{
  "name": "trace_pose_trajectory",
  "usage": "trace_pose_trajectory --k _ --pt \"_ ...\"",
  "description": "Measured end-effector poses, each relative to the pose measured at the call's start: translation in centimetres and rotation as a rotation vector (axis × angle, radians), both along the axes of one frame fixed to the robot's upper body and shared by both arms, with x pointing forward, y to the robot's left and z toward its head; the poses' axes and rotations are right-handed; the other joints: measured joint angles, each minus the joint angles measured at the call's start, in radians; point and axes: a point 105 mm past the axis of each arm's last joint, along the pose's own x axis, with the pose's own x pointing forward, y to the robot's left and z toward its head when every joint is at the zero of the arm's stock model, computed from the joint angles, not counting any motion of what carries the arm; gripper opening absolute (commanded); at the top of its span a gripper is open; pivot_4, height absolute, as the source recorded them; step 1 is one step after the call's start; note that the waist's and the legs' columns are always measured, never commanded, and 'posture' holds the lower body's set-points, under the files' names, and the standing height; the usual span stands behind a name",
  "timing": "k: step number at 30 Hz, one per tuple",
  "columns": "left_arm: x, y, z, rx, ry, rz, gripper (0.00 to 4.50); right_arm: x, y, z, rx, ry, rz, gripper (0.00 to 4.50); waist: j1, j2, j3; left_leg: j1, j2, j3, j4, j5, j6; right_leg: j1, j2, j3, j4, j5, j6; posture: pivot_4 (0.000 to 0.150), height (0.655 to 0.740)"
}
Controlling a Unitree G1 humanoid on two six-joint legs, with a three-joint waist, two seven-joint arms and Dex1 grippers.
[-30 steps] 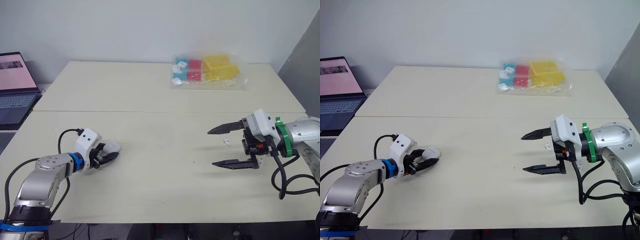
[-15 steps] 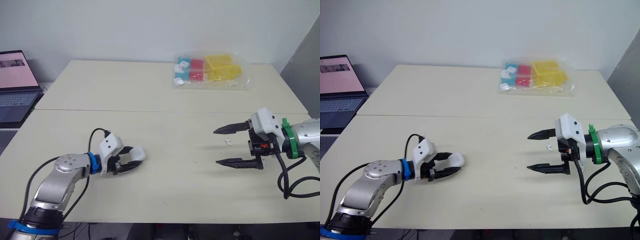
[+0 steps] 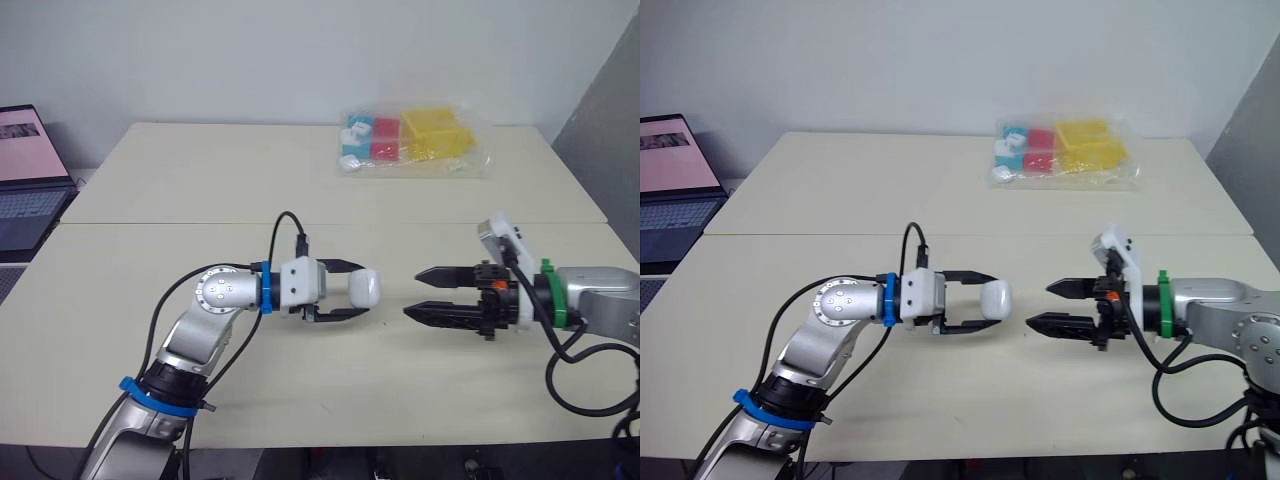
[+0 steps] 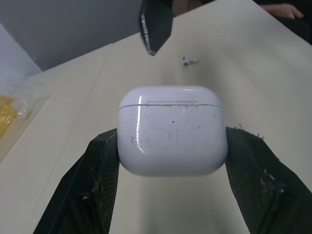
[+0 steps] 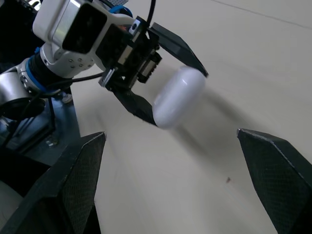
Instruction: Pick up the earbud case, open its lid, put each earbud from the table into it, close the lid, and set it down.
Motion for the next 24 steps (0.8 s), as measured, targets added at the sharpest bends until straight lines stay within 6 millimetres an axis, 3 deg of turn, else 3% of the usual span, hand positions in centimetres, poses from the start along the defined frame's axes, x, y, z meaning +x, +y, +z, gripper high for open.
trace_pose_trajectory --k 9,24 --pt "0.9 -0.2 0.8 0.020 -0.107 0.000 2.78 1.9 1.7 -2.6 0.001 0.123 -0.137 4.50 -0.001 -0.001 0.000 -0.004 0.000 0.000 0.000 0.000 0.000 -0.002 -0.001 0.000 -0.002 0.000 0.001 0.150 0.7400" --pt "1.2 -0.3 1.2 -0.021 -0.129 0.031 2.78 2.6 2.7 -3.4 0.115 0.241 -0.178 4.50 -0.001 0.000 0.000 -0.007 0.001 -0.001 0.000 0.000 0.000 -0.004 0.000 -0.001 -0.002 0.000 0.001 0.150 0.7400"
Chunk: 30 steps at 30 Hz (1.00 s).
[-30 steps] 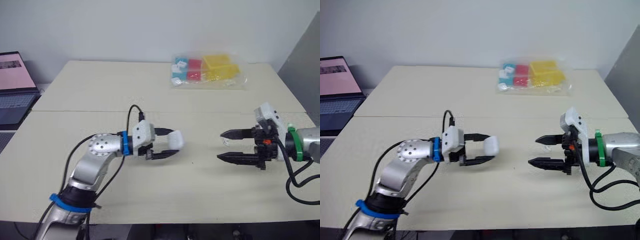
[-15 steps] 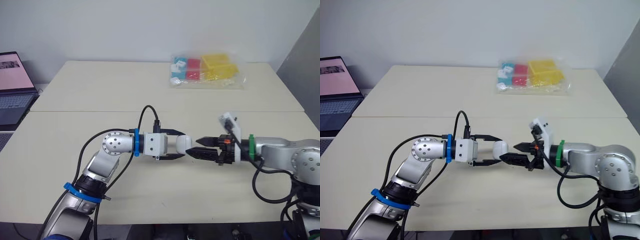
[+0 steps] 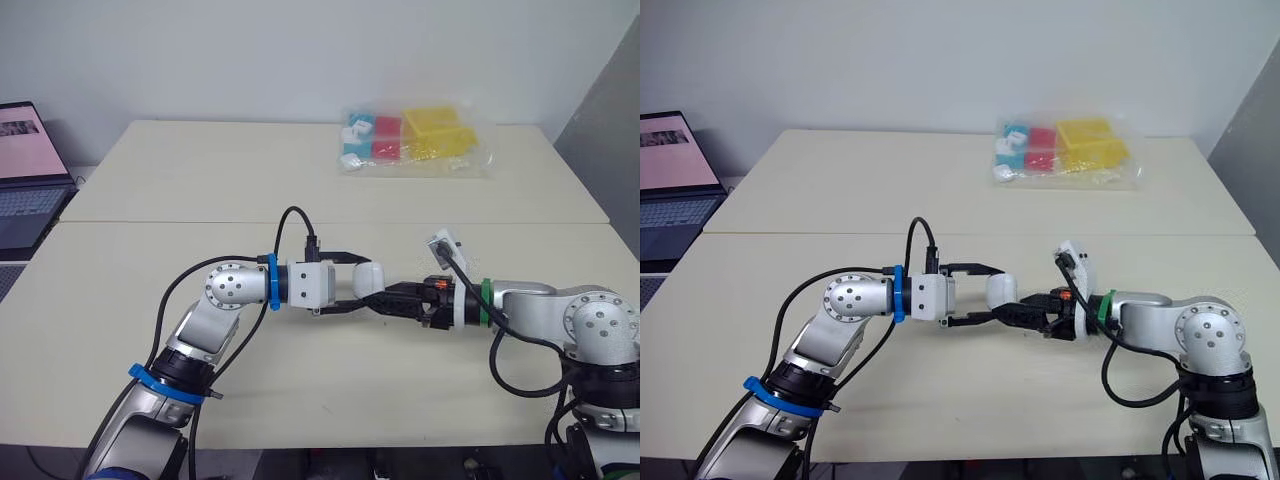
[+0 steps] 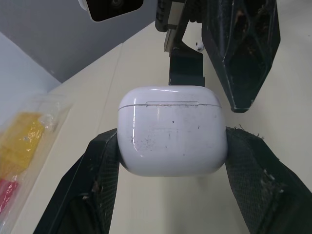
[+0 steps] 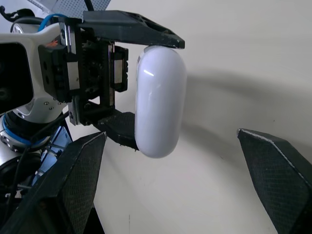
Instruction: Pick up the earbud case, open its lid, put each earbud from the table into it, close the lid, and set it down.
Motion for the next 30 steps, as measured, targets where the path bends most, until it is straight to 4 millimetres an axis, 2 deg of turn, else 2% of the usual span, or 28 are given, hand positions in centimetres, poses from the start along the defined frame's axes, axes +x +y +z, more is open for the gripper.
trace_pose_trajectory --k 9,12,19,21,30 --pt "-0.3 -0.1 0.2 -0.023 0.006 0.003 2.78 0.3 0.6 0.4 0.089 0.024 -0.004 4.50 0.000 0.000 0.000 -0.001 0.000 0.000 0.000 0.000 0.000 -0.001 0.000 0.000 0.000 0.000 0.000 0.150 0.7400" --pt "-0.5 -0.4 0.5 -0.035 0.002 -0.002 2.78 0.2 0.7 0.2 0.082 0.029 0.011 3.89 0.000 0.000 0.000 -0.001 0.000 0.000 0.000 0.000 0.000 -0.001 0.000 0.000 0.000 0.000 0.000 0.150 0.7400" --pt "-0.4 -0.4 0.5 -0.051 0.018 0.016 2.78 -0.1 1.0 0.2 0.090 0.033 0.042 1.34 0.000 0.000 0.000 -0.002 0.000 0.000 0.000 0.000 0.000 -0.002 0.001 0.000 0.000 0.000 0.000 0.150 0.7400" --pt "-0.3 -0.3 0.3 -0.051 0.027 0.020 2.78 -0.2 1.1 0.2 0.098 0.035 0.051 0.77 0.000 0.000 0.000 -0.002 0.000 0.000 0.000 0.000 0.000 -0.002 0.001 0.000 0.000 0.000 0.000 0.150 0.7400" --pt "-0.4 -0.1 0.2 -0.060 0.043 0.022 2.78 -0.1 1.2 0.1 0.114 0.052 0.056 0.78 0.000 0.000 0.000 -0.002 0.000 0.000 0.000 0.000 0.000 -0.002 0.001 0.000 0.000 0.000 0.000 0.150 0.7400"
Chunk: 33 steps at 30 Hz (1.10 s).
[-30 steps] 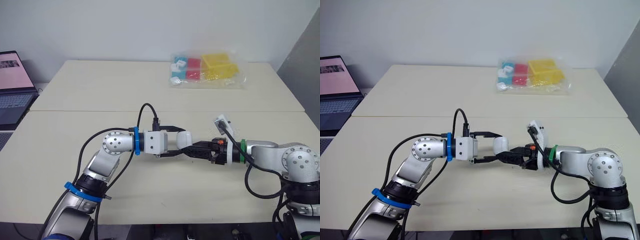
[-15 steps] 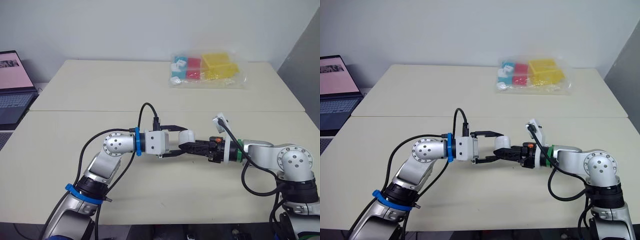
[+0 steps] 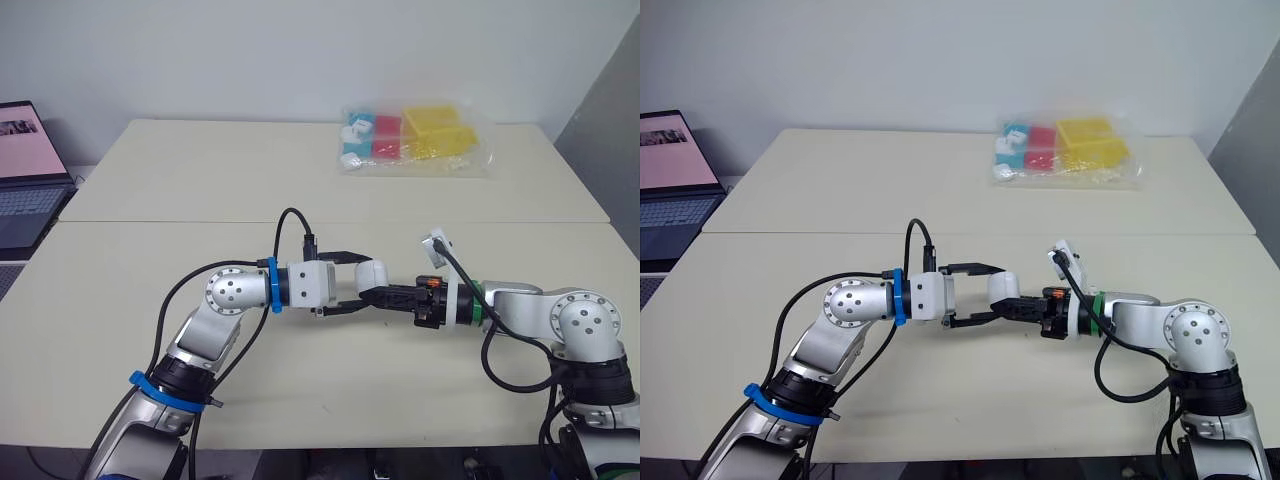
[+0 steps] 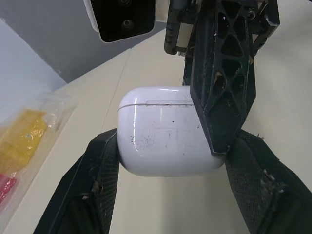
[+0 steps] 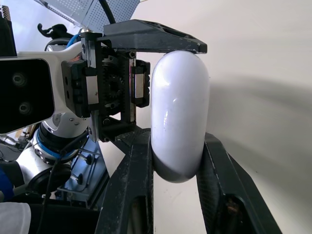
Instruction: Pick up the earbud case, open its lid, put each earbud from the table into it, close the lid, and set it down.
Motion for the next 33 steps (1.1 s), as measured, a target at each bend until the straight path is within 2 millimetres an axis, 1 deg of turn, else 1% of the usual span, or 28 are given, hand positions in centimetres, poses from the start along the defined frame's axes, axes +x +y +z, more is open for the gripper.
trace_pose_trajectory --k 16,27,29,31,32,33 --pt "-0.21 0.15 -0.20 -0.018 0.020 -0.002 2.78 -0.09 0.10 -0.01 0.011 0.002 0.006 0.78 0.000 0.000 0.000 -0.001 0.000 0.000 0.000 0.000 0.000 -0.001 0.000 0.000 0.000 0.000 0.000 0.150 0.7400" --pt "-0.24 0.14 -0.17 -0.026 0.034 -0.003 2.78 -0.11 0.07 0.03 0.015 0.000 0.010 0.78 0.000 0.000 0.000 -0.005 0.000 0.000 0.001 0.000 0.000 -0.005 0.000 0.000 0.001 0.000 0.000 0.150 0.7400" --pt "-0.22 0.14 -0.18 -0.031 0.052 -0.002 3.52 -0.12 0.06 0.03 0.015 -0.001 0.011 0.78 0.000 0.000 0.000 -0.005 0.000 0.000 0.001 0.000 0.000 -0.005 0.000 0.000 0.001 0.000 0.000 0.150 0.7400" --pt "-0.23 0.19 -0.16 -0.037 0.065 -0.004 4.10 0.03 -0.14 0.10 0.011 -0.007 -0.001 0.78 0.000 0.000 0.000 -0.005 0.000 0.000 0.001 0.000 0.000 -0.005 0.000 0.000 0.001 0.000 0.000 0.150 0.7400" --pt "-0.22 0.25 -0.22 -0.032 0.067 -0.003 4.36 0.10 -0.27 0.17 0.010 -0.010 -0.006 0.78 0.000 0.000 0.000 -0.005 0.000 0.000 0.001 0.000 0.000 -0.005 0.000 0.000 0.001 0.000 0.000 0.150 0.7400" --pt "-0.20 0.38 -0.28 -0.022 0.066 -0.002 4.50 0.16 -0.39 0.22 0.010 -0.013 -0.011 0.78 0.000 0.000 0.000 -0.005 0.000 0.000 0.001 0.000 0.000 -0.005 0.000 0.000 0.001 0.000 0.000 0.150 0.7400"
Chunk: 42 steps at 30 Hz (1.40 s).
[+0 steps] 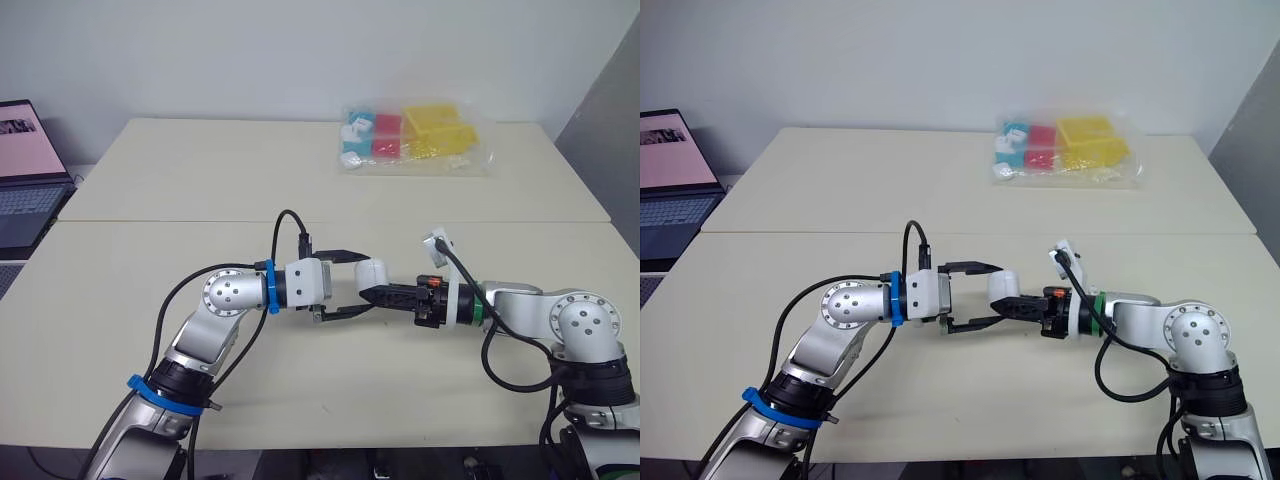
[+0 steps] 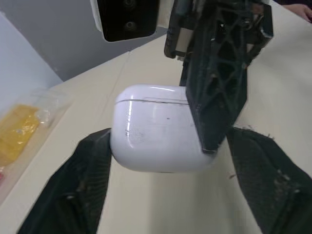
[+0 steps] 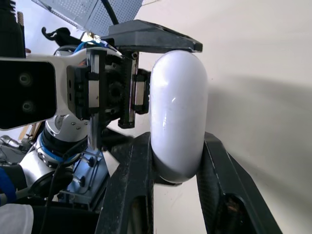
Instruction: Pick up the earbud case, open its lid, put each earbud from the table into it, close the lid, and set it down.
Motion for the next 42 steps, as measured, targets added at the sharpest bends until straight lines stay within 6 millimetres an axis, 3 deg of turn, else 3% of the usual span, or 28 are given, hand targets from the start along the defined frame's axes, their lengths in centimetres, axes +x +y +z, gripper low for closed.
trace_pose_trajectory --k 10,17,25,32,37,42 --pt "0.5 1.1 -0.6 0.074 0.007 0.036 4.50 0.1 -0.8 0.1 -0.030 -0.021 -0.004 0.78 0.000 0.000 0.000 0.000 0.000 0.000 0.000 0.000 0.000 0.000 0.000 0.000 0.000 0.000 0.000 0.150 0.7400" --pt "1.4 4.1 -1.1 0.124 0.269 0.172 4.50 0.9 -4.4 1.9 -0.389 -0.277 0.058 0.78 -0.002 0.000 0.000 0.000 0.000 -0.001 0.000 0.000 0.000 -0.001 0.001 -0.002 -0.001 0.000 0.000 0.150 0.7400" --pt "-0.1 2.6 0.4 0.151 0.464 0.145 4.50 0.1 -6.3 1.8 -0.685 -0.489 0.375 0.78 -0.002 0.000 0.000 -0.001 -0.001 0.000 0.001 0.000 0.000 -0.001 0.001 -0.001 -0.001 0.000 0.000 0.150 0.7400" --pt "-0.7 -1.2 1.5 0.170 0.482 0.110 4.50 1.2 -5.2 2.4 -0.788 -0.651 0.584 0.78 -0.003 0.000 0.000 -0.001 -0.001 -0.001 0.003 0.000 0.000 -0.001 0.002 -0.001 0.001 0.000 0.000 0.150 0.7400" --pt "-0.5 -1.6 1.1 0.197 0.493 0.154 4.50 1.6 -4.7 1.2 -0.795 -0.637 0.634 0.78 -0.002 0.000 0.000 -0.001 -0.001 -0.001 0.003 0.000 0.000 -0.001 0.002 -0.001 0.001 0.000 0.000 0.150 0.7400" --pt "-0.3 -2.3 0.9 0.175 0.510 0.170 4.50 2.2 -3.2 1.5 -0.784 -0.685 0.649 0.78 -0.001 0.000 0.000 -0.002 0.000 -0.002 0.008 0.000 0.000 -0.001 0.002 -0.001 0.003 0.000 0.000 0.150 0.7400"
